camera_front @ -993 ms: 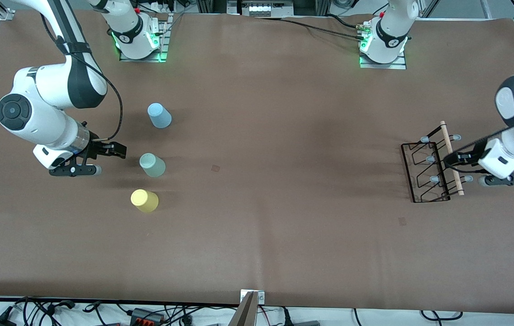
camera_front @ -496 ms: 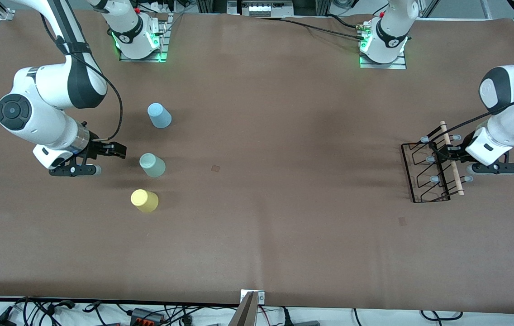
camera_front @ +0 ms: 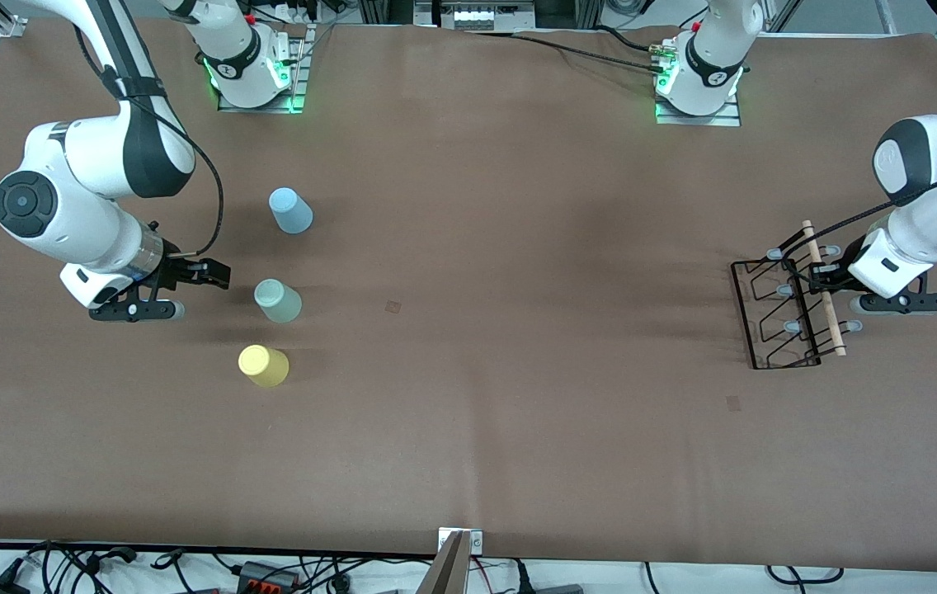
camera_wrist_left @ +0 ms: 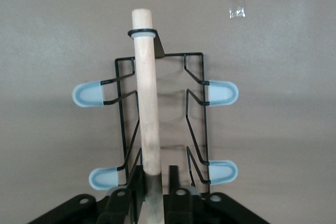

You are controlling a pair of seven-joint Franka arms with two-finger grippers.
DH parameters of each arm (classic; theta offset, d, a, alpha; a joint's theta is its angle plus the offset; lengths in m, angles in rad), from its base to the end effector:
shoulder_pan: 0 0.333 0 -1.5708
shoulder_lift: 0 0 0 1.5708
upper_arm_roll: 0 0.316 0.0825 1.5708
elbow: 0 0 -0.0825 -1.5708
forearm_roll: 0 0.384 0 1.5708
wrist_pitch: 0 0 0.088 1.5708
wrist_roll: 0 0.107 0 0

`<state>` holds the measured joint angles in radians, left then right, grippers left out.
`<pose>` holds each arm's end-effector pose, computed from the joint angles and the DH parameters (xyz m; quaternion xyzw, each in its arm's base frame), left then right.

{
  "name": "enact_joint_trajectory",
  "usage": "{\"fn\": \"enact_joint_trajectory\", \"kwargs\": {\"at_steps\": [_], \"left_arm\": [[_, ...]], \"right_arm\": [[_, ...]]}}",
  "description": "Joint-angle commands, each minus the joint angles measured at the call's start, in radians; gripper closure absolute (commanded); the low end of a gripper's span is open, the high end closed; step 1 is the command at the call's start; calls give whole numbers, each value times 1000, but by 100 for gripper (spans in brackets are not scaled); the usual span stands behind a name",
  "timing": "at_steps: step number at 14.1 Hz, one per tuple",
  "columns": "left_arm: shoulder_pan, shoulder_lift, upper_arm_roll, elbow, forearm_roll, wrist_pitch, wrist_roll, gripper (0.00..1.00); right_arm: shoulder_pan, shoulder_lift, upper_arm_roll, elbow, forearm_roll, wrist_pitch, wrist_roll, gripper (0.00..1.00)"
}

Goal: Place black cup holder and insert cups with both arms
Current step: 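Grasp the rack handle with the left gripper while the right gripper lowers, then carry the rack to mid-table with the left gripper while the right grasps teal cup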

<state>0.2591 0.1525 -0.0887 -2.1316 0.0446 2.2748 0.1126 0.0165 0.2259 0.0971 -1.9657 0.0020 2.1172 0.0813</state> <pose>0.5525 0.0968 0.3364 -0.9998 -0.0149 0.0057 0.0095 0.5877 0.0652 0.3536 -0.9991 -0.0148 0.0376 0.0081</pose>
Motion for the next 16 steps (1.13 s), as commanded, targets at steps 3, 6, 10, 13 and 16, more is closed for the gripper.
{"fn": "enact_joint_trajectory", "kwargs": {"at_steps": [3, 6, 10, 13, 16], "left_arm": [[6, -25, 0, -21, 17, -31, -7, 84], [6, -24, 0, 4, 17, -67, -8, 94], [5, -25, -3, 80, 17, -119, 4, 98], [-29, -19, -38, 243, 17, -256, 2, 98], [-34, -1, -159, 335, 17, -274, -11, 98]], "right_arm": [[5, -10, -2, -5, 13, 7, 11, 0], [7, -8, 0, -9, 15, 13, 12, 0], [23, 15, 0, -10, 15, 49, 64, 0], [68, 41, 0, -12, 15, 92, 129, 0], [83, 55, 0, -59, 15, 165, 132, 0]]}}
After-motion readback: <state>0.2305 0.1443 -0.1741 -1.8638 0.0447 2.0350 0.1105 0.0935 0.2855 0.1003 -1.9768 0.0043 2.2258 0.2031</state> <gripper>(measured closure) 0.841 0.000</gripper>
